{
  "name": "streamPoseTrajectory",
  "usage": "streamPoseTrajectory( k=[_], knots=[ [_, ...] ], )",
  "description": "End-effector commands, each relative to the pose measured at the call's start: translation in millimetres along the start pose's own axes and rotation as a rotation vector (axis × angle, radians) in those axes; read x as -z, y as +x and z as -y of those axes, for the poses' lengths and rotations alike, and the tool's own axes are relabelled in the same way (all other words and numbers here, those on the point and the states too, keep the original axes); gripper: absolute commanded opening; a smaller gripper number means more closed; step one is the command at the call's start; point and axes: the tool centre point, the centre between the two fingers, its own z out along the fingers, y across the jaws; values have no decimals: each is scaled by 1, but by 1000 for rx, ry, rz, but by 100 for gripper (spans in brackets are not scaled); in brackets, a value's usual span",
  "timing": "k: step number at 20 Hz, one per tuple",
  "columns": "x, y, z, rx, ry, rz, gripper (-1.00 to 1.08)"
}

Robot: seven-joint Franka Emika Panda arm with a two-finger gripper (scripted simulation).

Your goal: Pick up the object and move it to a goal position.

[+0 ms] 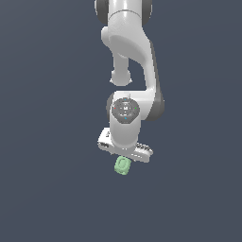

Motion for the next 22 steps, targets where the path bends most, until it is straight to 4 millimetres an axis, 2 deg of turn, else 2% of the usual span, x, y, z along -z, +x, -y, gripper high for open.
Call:
streamPoseTrajectory(
  k=[1, 7, 14, 22],
  knots=[
    [-6, 7, 1, -31, 0, -1, 100],
    [-15, 15, 2, -70, 0, -3, 100],
    [-20, 15, 2, -71, -1, -2, 100],
    [-58, 15, 1, -74, 0, -3, 100]
  ],
)
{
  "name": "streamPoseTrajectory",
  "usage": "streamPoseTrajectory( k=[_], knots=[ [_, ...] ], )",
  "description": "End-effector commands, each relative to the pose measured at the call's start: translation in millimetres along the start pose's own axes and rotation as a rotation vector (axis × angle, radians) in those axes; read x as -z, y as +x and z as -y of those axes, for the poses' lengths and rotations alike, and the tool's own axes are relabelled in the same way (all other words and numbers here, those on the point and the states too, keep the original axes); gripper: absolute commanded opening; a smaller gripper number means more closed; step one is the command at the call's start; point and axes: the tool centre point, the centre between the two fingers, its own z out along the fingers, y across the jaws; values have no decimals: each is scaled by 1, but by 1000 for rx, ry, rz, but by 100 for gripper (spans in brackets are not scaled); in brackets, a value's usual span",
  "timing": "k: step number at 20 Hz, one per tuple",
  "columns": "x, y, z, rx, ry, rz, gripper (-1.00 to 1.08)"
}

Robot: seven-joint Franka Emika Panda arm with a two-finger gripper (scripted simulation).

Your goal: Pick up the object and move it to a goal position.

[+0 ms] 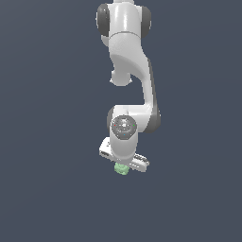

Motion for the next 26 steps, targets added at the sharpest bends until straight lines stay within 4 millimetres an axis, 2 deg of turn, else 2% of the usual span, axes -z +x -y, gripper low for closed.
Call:
streamPoseTrajectory(
  k=[1, 4, 8, 9, 20, 26],
  knots=[
    [-12, 0, 0, -1, 0, 0, 100],
    [-18, 0, 0, -1, 0, 0, 100],
    [-17, 1, 0, -1, 0, 0, 100],
    [-17, 1, 0, -1, 0, 0, -100],
    [-16, 1, 0, -1, 0, 0, -100],
    [-8, 0, -8, -1, 0, 0, -100]
  ],
)
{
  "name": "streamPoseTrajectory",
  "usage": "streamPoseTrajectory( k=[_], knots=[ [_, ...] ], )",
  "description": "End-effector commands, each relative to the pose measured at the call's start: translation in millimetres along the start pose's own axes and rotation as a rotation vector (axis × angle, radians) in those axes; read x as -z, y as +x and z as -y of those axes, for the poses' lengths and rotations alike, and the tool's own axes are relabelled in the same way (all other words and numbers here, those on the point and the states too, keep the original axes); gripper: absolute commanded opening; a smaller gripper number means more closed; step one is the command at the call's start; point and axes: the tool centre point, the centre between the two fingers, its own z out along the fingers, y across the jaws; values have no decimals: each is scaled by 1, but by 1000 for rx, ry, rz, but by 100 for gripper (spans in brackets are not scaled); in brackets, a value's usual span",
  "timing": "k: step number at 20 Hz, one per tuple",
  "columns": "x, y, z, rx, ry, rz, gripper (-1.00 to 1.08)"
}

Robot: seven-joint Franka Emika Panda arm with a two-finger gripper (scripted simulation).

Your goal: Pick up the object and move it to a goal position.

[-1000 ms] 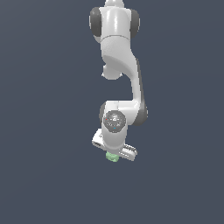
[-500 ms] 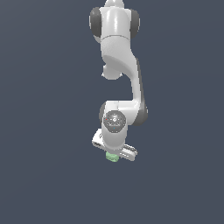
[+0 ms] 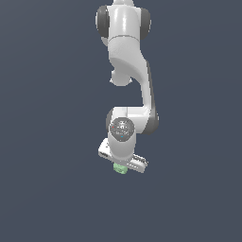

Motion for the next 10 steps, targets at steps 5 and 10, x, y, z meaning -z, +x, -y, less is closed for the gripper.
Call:
streamPoseTrajectory(
  k=[5, 10],
  knots=[
    [21, -3, -21, -1, 0, -1, -100],
    [50, -7, -50, -1, 1, -1, -100]
  ],
)
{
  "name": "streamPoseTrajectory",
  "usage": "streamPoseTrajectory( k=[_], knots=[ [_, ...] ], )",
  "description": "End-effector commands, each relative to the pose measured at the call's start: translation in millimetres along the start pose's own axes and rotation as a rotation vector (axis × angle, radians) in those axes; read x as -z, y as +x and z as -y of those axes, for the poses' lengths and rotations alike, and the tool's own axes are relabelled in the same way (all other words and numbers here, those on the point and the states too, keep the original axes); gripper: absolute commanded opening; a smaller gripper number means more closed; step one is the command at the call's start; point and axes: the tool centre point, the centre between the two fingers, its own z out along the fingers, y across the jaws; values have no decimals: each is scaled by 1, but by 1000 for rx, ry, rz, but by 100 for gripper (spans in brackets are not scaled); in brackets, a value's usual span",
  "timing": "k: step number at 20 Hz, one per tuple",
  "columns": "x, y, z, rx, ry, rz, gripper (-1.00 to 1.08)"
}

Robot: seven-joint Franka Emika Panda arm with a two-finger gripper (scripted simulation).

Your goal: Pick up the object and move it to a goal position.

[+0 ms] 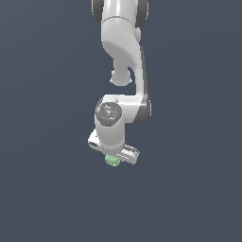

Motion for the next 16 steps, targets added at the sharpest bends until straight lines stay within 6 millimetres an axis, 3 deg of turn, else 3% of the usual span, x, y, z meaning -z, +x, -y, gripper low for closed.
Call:
streamPoseTrajectory(
  k=[1, 10, 16],
  knots=[
    [18, -2, -18, -1, 1, -1, -100],
    [77, -10, -76, -1, 1, -1, -100],
    [101, -12, -99, -1, 1, -1, -100]
  ],
)
